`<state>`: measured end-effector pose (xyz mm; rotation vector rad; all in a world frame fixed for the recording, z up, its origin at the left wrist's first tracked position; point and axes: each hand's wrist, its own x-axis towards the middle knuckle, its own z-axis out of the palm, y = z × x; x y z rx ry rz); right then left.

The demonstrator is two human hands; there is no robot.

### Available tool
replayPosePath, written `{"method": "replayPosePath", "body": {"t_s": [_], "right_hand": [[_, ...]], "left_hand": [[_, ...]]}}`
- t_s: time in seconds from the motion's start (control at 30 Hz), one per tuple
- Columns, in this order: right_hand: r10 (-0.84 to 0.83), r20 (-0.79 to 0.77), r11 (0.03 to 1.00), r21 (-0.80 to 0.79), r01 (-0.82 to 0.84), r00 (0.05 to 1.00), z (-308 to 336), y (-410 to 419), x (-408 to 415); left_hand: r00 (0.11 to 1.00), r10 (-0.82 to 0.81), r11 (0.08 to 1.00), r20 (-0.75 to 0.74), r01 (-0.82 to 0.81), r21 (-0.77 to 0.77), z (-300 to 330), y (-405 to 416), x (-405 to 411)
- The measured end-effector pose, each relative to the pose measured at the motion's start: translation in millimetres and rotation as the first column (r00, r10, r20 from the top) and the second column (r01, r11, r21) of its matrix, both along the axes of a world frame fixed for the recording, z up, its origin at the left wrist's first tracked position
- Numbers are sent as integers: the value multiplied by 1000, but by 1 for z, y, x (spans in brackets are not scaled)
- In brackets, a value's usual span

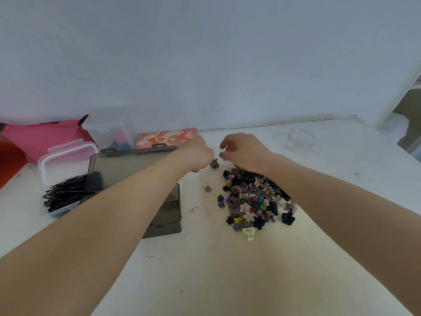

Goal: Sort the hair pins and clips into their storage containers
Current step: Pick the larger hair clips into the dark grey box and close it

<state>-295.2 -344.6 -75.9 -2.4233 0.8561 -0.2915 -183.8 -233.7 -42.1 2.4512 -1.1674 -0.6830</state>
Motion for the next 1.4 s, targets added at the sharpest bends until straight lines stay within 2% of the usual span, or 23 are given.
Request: {"method": "replayPosePath", "body": {"t_s": [0.03, 0.07, 0.13, 0.2, 0.27, 0.33, 0.37, 0.4, 0.43, 0.47, 0.5, 0.53, 0.6, 0.67, 0.73, 0.83, 0.93, 0.97, 1.07, 1.2, 1.27, 1.33, 1.4], "right_hand": [[-100, 115, 984, 161, 80, 988, 6, -7, -3], [-225, 206, 927, 345, 144, 952, 12, -14, -8], [-452, 260, 704, 691, 163, 853, 23, -22, -17], [-578, 233, 460, 885, 76, 782, 28, -23, -26], [-609, 225, 319, 947, -24, 760, 28, -24, -32], [-549, 209, 338, 941, -14, 809, 26, -26, -32], [-478, 182, 430, 901, 49, 859, 24, -27, -30], [-397, 139, 581, 803, 131, 907, 22, -28, -27], [-320, 80, 744, 638, 198, 944, 20, -29, -26], [-246, 17, 866, 454, 212, 969, 19, -29, -24], [-180, -47, 936, 298, 186, 983, 17, -30, -22], [-136, -97, 965, 211, 154, 986, 16, -31, -21], [-86, -137, 974, 198, 113, 987, 15, -32, -21], [-41, -139, 977, 204, 69, 989, 17, -29, -21], [1, -152, 980, 197, 30, 988, 19, -27, -20], [21, -198, 976, 216, 23, 980, 18, -27, -18], [87, -291, 975, 222, -22, 953, 16, -30, -20], [106, -303, 973, 227, -36, 947, 15, -30, -21], [93, -280, 974, 226, -29, 956, 12, -33, -23], [-43, -172, 956, 281, 91, 984, 12, -39, -24], [-210, -46, 846, 492, 205, 977, 16, -40, -28], [-392, 99, 589, 790, 167, 915, 20, -41, -37], [-489, 152, 335, 942, 24, 859, 21, -41, -48]], "left_hand": [[999, -41, 998, 18, 40, 51, -2, -1, 0], [996, -82, 993, 34, 78, 94, -5, -3, -1], [981, -174, 972, 82, 157, 176, -12, -9, -2], [955, -259, 945, 143, 220, 244, -23, -14, -2], [939, -293, 942, 178, 251, 223, -31, -17, -2], [945, -266, 955, 189, 232, 184, -34, -17, -4], [958, -233, 965, 170, 205, 165, -35, -18, -4], [974, -185, 976, 132, 166, 144, -35, -19, -5], [985, -145, 983, 94, 132, 131, -35, -20, -5], [995, -95, 992, 15, 93, 84, -34, -23, -4], [991, -16, 1000, -134, 16, 0, -32, -25, -3], [950, 60, 992, -307, -91, -85, -30, -27, -3], [795, 161, 948, -585, -290, -133, -24, -31, -6], [711, 181, 931, -679, -347, -116, -21, -32, -7], [706, 182, 938, -684, -334, -95, -19, -31, -8], [789, 149, 967, -596, -242, -78, -21, -32, -8], [946, 13, 999, -324, -27, -41, -24, -34, -7], [967, -60, 998, -246, 59, -14, -25, -34, -7], [957, -207, 975, -205, 218, 36, -28, -33, -9], [941, -293, 954, -169, 299, 8, -27, -32, -14], [927, -343, 937, -151, 349, 13, -25, -31, -15], [913, -383, 920, -141, 390, 28, -23, -30, -16], [909, -402, 912, -106, 408, 43, -21, -30, -18]]}}
